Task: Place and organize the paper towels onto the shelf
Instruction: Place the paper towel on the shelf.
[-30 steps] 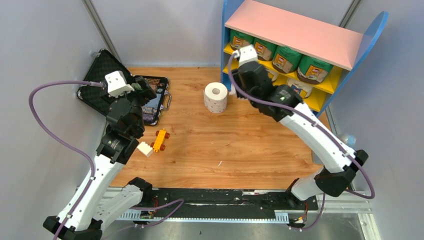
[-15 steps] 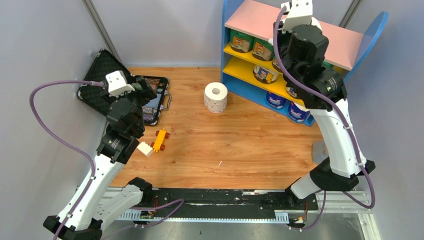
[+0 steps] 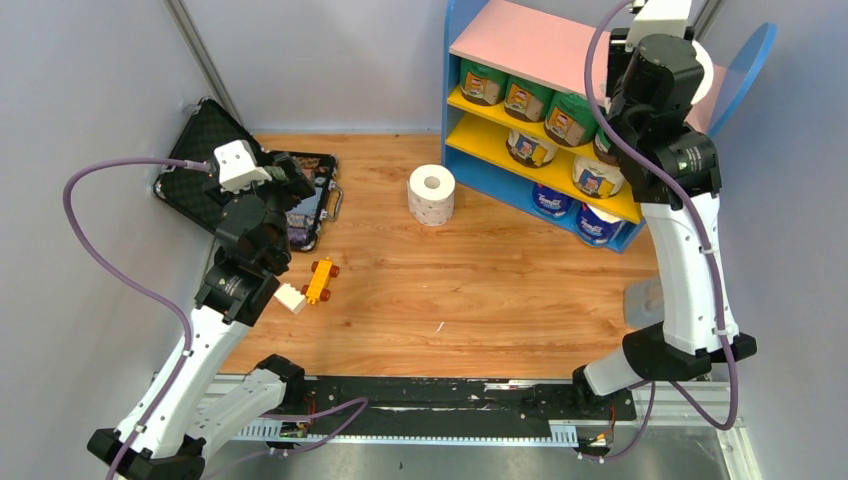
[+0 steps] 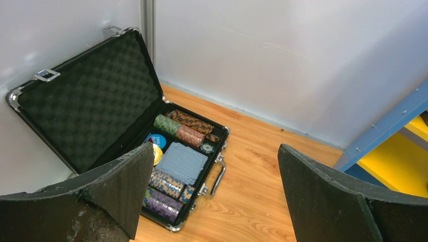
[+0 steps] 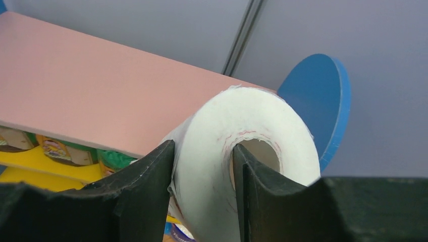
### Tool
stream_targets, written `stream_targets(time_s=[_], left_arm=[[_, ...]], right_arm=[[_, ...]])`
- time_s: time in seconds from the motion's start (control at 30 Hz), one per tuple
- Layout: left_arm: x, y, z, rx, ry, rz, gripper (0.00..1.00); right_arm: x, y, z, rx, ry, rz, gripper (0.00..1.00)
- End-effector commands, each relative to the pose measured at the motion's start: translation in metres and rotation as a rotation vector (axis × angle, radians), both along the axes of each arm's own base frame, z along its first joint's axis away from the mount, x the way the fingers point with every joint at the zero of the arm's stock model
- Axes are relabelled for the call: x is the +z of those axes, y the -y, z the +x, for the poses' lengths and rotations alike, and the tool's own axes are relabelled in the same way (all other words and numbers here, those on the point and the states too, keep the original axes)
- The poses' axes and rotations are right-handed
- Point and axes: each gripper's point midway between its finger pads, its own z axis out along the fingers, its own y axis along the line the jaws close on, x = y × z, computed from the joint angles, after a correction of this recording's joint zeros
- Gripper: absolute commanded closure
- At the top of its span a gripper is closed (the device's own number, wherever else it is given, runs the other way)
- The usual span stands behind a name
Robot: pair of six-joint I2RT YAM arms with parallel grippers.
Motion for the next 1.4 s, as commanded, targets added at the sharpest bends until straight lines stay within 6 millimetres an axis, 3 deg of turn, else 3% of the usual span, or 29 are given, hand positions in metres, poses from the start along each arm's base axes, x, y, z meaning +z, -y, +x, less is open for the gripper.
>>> stream_targets(time_s=[0.0,0.3,0.67,1.07,1.1,1.37], left_arm=[[0.006,-0.001,0.001,0.006,0.033,-0.026,0.00],[0.003,-0.001,0.003,0.010,0.024,-0.018,0.00],[-0.001,0.000,0.007,0.018,0.009,-0.002,0.00],[-0.009,0.001,0.014,0.028,-0.015,0.022,0.00],[-0.010,0.001,0.015,0.029,-0.019,0.025,0.00],[-0.014,0.002,0.018,0.029,-0.030,0.035,0.00]], right_arm=[[0.021,0.028,-0.005,-0.069,0.095,0.034,0.56],[-0.003,0.063,0.031,-0.119,0.042,0.036,0.58],[0.003,0.083,0.061,-0.145,0.067,0.024,0.58],[-0.007,0.111,0.087,-0.222,0.066,-0.013,0.59],[-0.007,0.125,0.085,-0.253,0.068,-0.014,0.58],[-0.005,0.141,0.095,-0.280,0.096,-0.020,0.51]])
